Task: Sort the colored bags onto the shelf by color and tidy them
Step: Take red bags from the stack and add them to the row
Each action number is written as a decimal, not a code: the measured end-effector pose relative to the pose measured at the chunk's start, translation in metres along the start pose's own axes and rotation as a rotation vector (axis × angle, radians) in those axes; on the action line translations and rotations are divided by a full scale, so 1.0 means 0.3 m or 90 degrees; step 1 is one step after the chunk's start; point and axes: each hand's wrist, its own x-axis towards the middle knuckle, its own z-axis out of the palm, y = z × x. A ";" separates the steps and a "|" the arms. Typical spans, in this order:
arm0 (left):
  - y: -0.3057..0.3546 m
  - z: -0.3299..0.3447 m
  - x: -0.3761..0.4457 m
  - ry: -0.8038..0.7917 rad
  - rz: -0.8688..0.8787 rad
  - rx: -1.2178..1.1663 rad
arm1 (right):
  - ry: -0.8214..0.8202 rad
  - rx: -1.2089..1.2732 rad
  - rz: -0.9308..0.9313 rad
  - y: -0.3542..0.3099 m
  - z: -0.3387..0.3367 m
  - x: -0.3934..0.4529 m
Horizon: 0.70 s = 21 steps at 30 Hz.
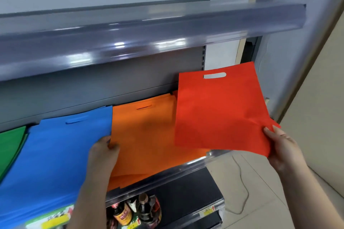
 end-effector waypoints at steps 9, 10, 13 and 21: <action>0.227 0.130 -0.082 -0.037 0.032 -0.147 | -0.074 -0.047 0.040 -0.060 -0.032 0.204; 0.275 0.166 -0.109 -0.087 0.021 -0.200 | -0.081 -0.052 0.047 -0.069 -0.036 0.222; 0.379 0.298 -0.161 -0.146 0.002 -0.233 | -0.103 -0.074 0.060 -0.115 -0.050 0.279; 0.479 0.527 -0.210 -0.030 0.047 -0.052 | -0.112 -0.484 -0.070 -0.173 -0.117 0.435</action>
